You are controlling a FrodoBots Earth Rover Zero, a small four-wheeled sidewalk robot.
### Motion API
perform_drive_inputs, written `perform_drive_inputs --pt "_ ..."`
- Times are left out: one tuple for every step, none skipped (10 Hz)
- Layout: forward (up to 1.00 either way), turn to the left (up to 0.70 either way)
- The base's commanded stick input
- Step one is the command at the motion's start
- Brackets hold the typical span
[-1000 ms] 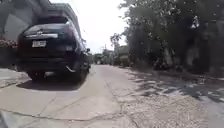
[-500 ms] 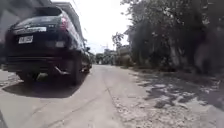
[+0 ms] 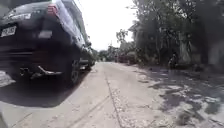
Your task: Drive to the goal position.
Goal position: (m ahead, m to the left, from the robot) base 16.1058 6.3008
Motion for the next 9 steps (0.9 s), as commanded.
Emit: perform_drive_inputs --pt "0.98 -0.18" --pt "0.98 -0.13" --pt "0.98 -0.03" --pt "0.98 0.0" --pt "0.98 0.0" --pt "0.98 0.0" --pt "0.98 0.0" --pt "0.98 0.0" --pt "0.98 0.0"
